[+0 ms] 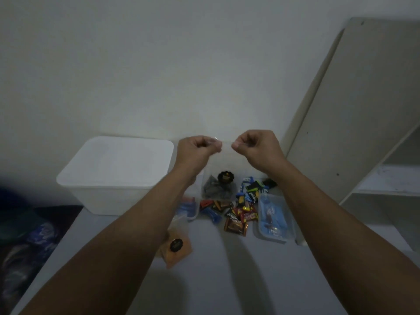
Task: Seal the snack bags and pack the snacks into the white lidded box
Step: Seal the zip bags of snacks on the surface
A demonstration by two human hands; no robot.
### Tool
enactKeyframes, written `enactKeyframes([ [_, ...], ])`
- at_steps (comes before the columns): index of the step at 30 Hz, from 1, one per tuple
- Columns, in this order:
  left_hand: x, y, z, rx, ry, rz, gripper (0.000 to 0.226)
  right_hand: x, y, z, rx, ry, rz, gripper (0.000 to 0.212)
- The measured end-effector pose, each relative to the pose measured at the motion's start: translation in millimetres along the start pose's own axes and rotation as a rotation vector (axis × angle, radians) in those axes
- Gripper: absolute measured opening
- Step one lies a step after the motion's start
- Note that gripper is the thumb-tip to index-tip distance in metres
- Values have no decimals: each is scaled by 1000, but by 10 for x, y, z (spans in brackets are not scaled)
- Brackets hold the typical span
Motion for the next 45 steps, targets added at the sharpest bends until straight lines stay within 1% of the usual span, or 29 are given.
enactKeyframes([
  [3, -1, -71, 4, 19, 9, -30, 12, -25, -4, -6, 20, -78, -11, 7],
  [5, -16, -123, 96, -27, 41, -50, 16, -1, -4, -20, 46, -128, 4, 8],
  [7, 12, -123, 263, -111, 63, -55, 15, 115, 6, -55, 63, -144, 18, 9],
  [8, -6, -126, 369, -141, 94, -67, 15, 176, -4, -120, 71, -160, -3, 8],
  [9, -18, -147, 478, -161, 118, -78, 15, 222, -32, -212, 90, -176, -31, 7],
  [11, 24, -163, 471, -165, 145, -79, 15, 231, -30, -200, 116, -184, -31, 6],
  [14, -21, -201, 478, -187, 60, -80, 12, 314, -89, -239, 136, -214, 17, 5],
  [17, -59, -257, 405, -194, 40, -55, 9, 321, -120, -195, 121, -226, 60, 7],
  [20, -105, -268, 363, -183, 37, -61, 10, 368, -112, -165, 108, -204, 134, 14],
  [23, -83, -246, 342, -187, 56, -53, 13, 302, -146, -170, 108, -160, 93, 10],
  [26, -88, -243, 294, -144, 50, -51, 17, 256, -184, -169, 97, -113, 73, 1],
  [29, -70, -255, 204, -79, 22, -49, 20, 240, -245, -135, 61, -22, 98, 7],
  [33, 4, -271, 176, -54, 16, -8, 15, 175, -303, -149, 67, 69, 62, 19],
  [37, -51, -295, 141, -25, -34, -68, 3, 190, -291, -107, 52, 123, 72, 21],
  [41, -32, -286, 99, 11, -53, -79, 6, 195, -271, -17, 16, 151, 103, 20],
  [45, 29, -282, 63, 22, -63, -20, 4, 157, -278, 25, -4, 184, 41, 24],
])
Point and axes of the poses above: each hand's wrist, its own y-axis away from the middle knuckle, its own x-axis out of the palm, z = x × y, the point moved 10 cm from there along -y, towards the middle knuckle, and after that the axes turned 14 degrees about y, right-handed, at the moved point
